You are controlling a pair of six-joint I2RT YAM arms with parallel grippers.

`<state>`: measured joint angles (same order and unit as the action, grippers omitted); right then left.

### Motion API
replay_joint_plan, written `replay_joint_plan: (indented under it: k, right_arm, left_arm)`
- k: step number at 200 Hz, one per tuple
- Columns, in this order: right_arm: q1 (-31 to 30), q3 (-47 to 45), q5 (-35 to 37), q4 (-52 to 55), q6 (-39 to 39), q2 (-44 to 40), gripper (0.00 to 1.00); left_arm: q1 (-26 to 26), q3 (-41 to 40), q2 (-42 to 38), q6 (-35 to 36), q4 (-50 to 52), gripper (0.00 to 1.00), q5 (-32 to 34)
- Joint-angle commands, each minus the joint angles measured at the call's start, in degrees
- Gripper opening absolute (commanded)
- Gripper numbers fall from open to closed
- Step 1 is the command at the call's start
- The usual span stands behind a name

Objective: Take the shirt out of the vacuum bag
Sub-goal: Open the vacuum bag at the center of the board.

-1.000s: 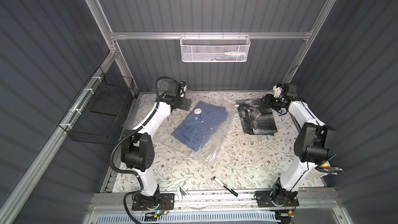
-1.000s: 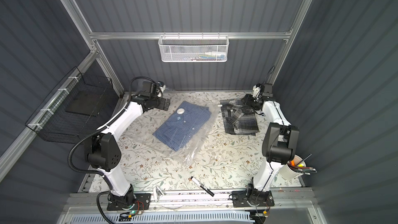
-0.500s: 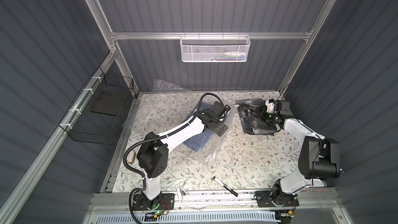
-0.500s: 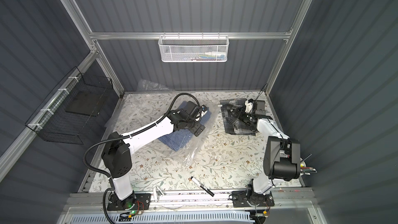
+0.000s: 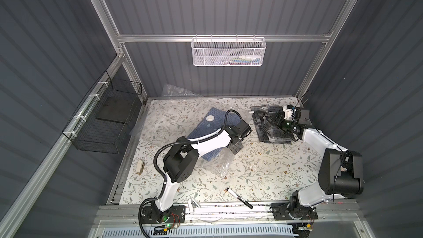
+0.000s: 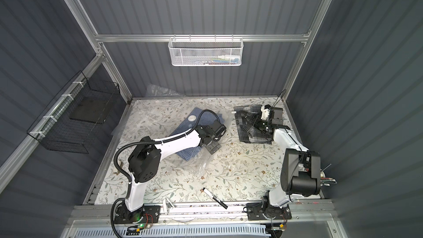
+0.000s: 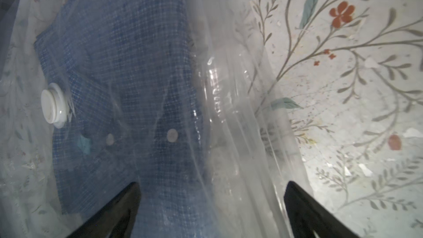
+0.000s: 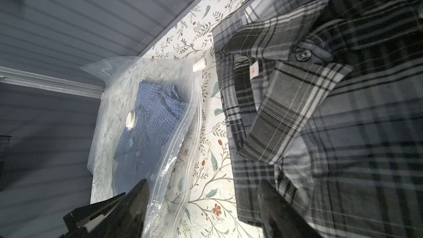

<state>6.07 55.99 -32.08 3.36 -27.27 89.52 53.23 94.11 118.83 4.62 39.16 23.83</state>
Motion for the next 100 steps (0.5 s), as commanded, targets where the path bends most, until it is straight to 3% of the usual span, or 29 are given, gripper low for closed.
replay_joint_plan:
  k: [1, 21, 63, 100]
  right_arm:
    - [-0.07, -1.39, -1.82, -1.98, -1.26, -0.29, 0.72]
    - [-1.32, -1.41, -1.25, -1.12, -0.31, 0.48, 0.71]
    - [-5.74, -4.14, -2.44, -3.92, -2.61, 0.60, 0.69]
    - [-11.51, -5.11, -3.36, -8.80, -6.81, 3.11, 0.68]
  left_arm:
    - [0.39, 2.65, 0.47, -0.93, 2.23, 0.96, 7.01]
    - [0.39, 3.52, 0.24, -0.50, 2.33, 0.89, 9.18]
    - [0.38, 5.43, -0.68, -0.86, 2.50, 0.54, 9.68]
    - [0.45, 5.63, -1.69, -1.50, 2.42, 0.41, 9.08]
